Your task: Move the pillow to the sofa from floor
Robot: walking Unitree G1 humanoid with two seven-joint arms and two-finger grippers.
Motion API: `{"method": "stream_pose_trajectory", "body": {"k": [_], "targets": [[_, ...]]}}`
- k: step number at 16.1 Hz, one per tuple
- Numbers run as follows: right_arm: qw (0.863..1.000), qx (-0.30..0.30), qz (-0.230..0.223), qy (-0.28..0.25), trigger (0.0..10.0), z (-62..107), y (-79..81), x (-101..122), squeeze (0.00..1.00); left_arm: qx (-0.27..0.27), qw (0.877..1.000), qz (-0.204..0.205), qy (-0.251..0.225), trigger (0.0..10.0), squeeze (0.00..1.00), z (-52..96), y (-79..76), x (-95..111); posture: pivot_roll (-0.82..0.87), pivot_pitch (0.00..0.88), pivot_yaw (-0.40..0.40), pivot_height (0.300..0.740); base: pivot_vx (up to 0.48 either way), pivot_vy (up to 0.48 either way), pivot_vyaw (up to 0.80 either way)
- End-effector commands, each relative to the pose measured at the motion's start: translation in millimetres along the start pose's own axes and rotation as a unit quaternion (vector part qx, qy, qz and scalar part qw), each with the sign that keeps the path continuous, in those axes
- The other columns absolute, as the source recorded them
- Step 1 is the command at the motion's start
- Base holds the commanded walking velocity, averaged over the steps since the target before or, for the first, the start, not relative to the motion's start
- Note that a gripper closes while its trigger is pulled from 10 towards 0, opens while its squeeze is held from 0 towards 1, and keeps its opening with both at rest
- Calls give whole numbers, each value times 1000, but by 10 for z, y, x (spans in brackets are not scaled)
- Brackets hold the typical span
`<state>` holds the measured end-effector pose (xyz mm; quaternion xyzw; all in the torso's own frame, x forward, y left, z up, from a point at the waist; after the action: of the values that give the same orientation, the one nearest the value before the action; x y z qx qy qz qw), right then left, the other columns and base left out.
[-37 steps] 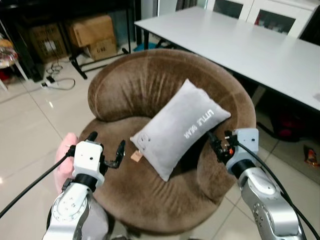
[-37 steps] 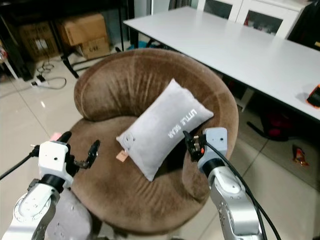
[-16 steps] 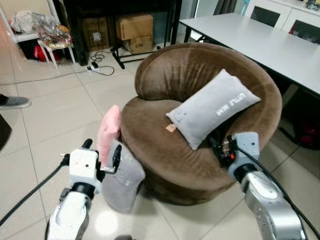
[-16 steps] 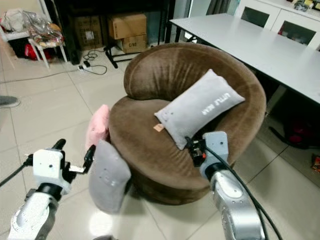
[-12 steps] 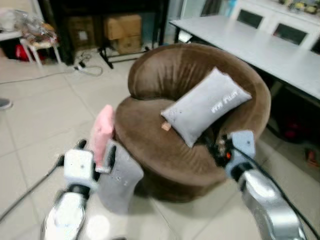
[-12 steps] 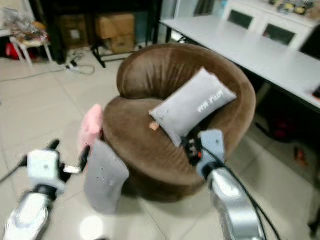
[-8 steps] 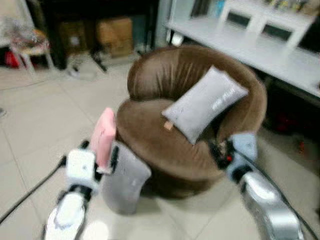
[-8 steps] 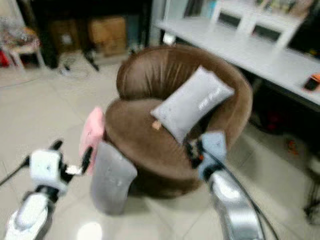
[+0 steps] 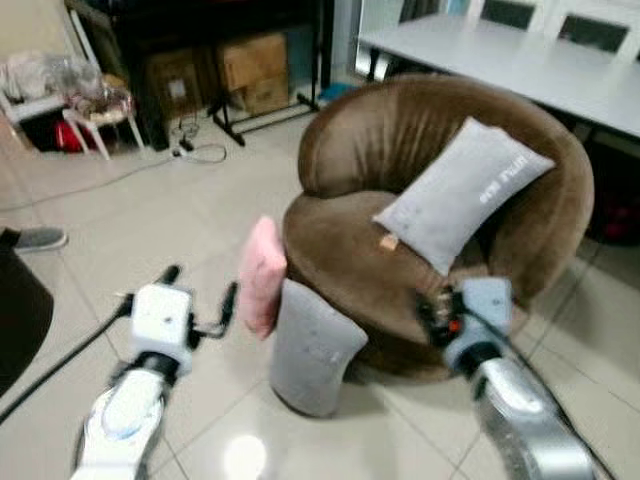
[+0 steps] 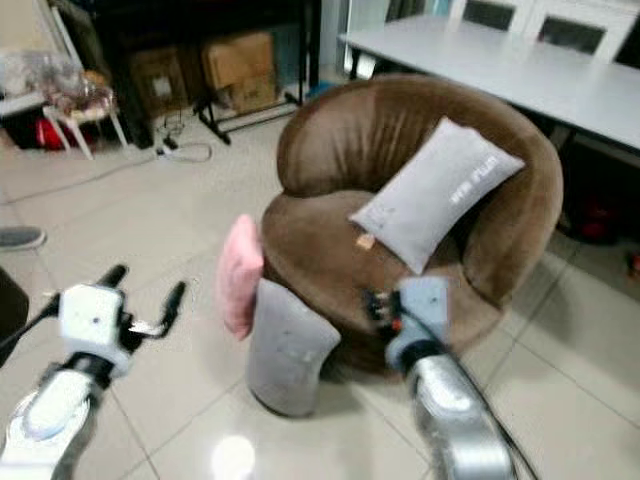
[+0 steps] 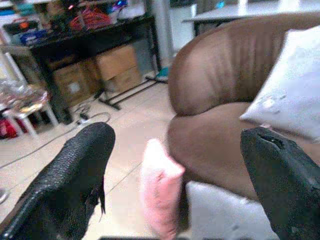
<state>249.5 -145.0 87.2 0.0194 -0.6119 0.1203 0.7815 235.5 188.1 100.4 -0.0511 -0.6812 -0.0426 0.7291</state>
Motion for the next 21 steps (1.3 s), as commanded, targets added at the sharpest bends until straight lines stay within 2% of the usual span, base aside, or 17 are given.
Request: {"method": "stream_pose_trajectory", "body": {"k": [1,3,7,9,11,12,14,15,16,20,21], "targets": [[1000,-20,10,2,10000,28,-126,1,0,-19,1000,12,4,10000,0,-32,-96,-14,-49,0,24,740,0,405,0],[1000,-21,9,-1,10000,38,-115,30,0,-26,1000,13,3,10000,0,-82,-102,-10,-61,0,27,740,0,403,0],[1000,-13,1,11,10000,48,-97,-16,0,-20,1000,18,2,10000,0,-71,-110,-20,-64,0,7,740,0,369,0],[1000,3,4,11,10000,53,-67,2,0,-7,1000,26,-1,10000,0,-42,-94,-24,-68,0,-1,740,0,0,0],[1000,4,-2,9,10000,37,-115,-29,0,-7,1000,26,4,10000,0,-55,-138,-71,-47,0,-9,740,0,0,0],[1000,-4,8,18,10000,4,-118,-36,0,-24,999,27,-5,10000,0,-48,-171,-10,-50,0,-9,740,0,0,0],[1000,15,-4,7,10000,-8,-47,23,0,-29,999,29,-16,10000,0,-40,-155,33,-27,0,-17,740,0,0,0],[999,37,18,17,10000,-23,28,-18,0,-26,999,35,-21,10000,0,-22,-132,69,-20,0,-17,740,307,0,800],[999,38,19,16,10000,-22,35,-17,0,-28,999,36,-20,10000,0,-14,-136,71,-20,0,-16,740,341,0,800],[999,36,24,14,10000,-25,-2,38,0,-30,999,41,-15,10000,0,26,-150,37,-36,0,-19,740,370,0,0],[999,35,27,14,10000,-47,-51,33,0,-39,998,42,-12,10000,0,-3,-201,18,-23,0,-17,740,386,0,0]]}}
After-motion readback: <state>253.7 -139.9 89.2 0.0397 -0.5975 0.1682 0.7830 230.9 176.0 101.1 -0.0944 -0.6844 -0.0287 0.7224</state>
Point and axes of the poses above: a point about 5 cm out from each wrist's last joint towards the gripper, its own z axis pointing back from the gripper into the wrist, its own x axis along the axis of the wrist's last joint, y = z × x, the point moved 2 cm from there along -z, pointing out of the wrist towards the gripper, and after that the axes turned 11 degrees about z, right-handed, at the moved point
